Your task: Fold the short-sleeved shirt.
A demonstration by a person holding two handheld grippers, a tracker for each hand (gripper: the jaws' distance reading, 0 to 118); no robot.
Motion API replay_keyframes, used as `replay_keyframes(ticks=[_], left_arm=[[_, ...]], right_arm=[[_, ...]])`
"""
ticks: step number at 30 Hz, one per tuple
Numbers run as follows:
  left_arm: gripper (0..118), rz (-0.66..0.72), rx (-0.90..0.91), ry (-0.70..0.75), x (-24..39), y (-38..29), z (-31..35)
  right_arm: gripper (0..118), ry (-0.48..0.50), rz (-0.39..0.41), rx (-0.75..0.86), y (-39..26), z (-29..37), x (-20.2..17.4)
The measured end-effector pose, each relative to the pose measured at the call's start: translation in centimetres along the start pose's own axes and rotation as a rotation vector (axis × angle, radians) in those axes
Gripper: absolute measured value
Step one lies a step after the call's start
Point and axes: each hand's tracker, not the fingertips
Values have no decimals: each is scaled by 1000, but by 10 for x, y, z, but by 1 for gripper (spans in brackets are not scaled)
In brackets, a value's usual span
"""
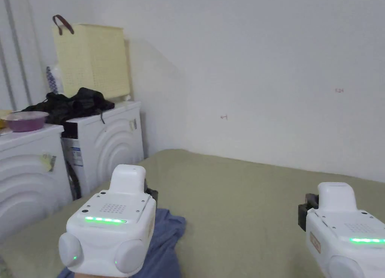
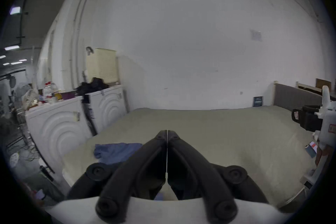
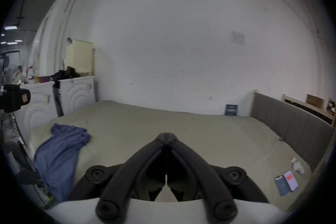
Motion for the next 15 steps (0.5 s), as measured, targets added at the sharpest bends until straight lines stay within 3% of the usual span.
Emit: replay_keyframes(ticks=[6,15], left_arm=[[0,26,-30,176,-78,-6,19],[0,60,-97,238,-122,-21,18]], right_arm=[[0,172,-3,3,6,-36,-65],[0,249,2,-6,2,-45,-107]])
